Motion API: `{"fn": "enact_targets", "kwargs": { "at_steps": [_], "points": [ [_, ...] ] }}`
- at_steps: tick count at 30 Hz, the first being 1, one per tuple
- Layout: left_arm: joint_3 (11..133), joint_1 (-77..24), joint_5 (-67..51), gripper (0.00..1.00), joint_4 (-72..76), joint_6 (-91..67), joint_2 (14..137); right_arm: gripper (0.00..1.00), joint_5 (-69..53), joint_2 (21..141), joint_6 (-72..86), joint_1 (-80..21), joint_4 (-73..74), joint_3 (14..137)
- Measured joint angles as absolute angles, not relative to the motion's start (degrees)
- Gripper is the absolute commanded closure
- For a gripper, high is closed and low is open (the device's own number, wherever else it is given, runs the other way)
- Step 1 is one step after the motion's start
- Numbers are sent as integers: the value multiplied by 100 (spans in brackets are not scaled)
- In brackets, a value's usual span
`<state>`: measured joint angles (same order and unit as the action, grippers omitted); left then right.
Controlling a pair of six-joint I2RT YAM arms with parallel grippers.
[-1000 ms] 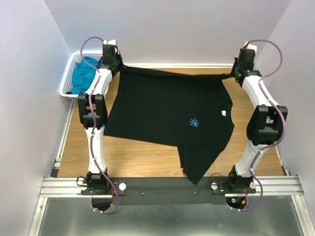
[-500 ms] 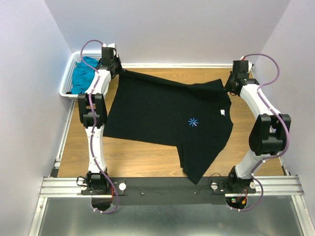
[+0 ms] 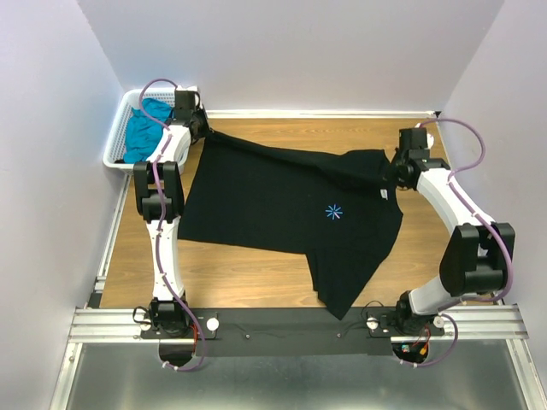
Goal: Fold and stack the t-shirts
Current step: Fold the tshirt
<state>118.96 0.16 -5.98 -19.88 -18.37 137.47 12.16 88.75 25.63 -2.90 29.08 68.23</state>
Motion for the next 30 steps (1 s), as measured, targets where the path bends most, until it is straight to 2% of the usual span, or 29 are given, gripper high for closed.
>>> {"fn": "enact_targets", "kwargs": {
  "at_steps": [13, 16, 18, 19, 21, 23, 27, 30],
  "points": [
    [11301, 10, -447, 100, -1999, -1844, 13364, 99, 624, 8388, 2980, -307, 3024, 5531],
    [11056, 10, -425, 100, -1986, -1844, 13227, 79, 539, 8403, 3059, -305, 3037, 5382],
    [10954, 10, -401, 100, -1990, -1844, 13163, 69, 482, 8462, 3094, -305, 3055, 5378],
    [10943, 10, -392, 100, -1992, -1846, 13157, 60, 475, 8490, 3070, -305, 3055, 5384],
    [10938, 10, -373, 100, -1992, -1848, 13155, 53, 462, 8586, 3035, -301, 3083, 5435],
    [10908, 10, -366, 100, -1990, -1850, 13139, 47, 454, 8702, 2993, -272, 3135, 5588],
    [10792, 10, -322, 100, -1981, -1850, 13093, 46, 78, 8954, 2908, 62, 2921, 6114],
    [10792, 10, -303, 100, -1984, -1868, 13093, 47, -534, 9179, 3011, 526, 2169, 6263]
  ]
}}
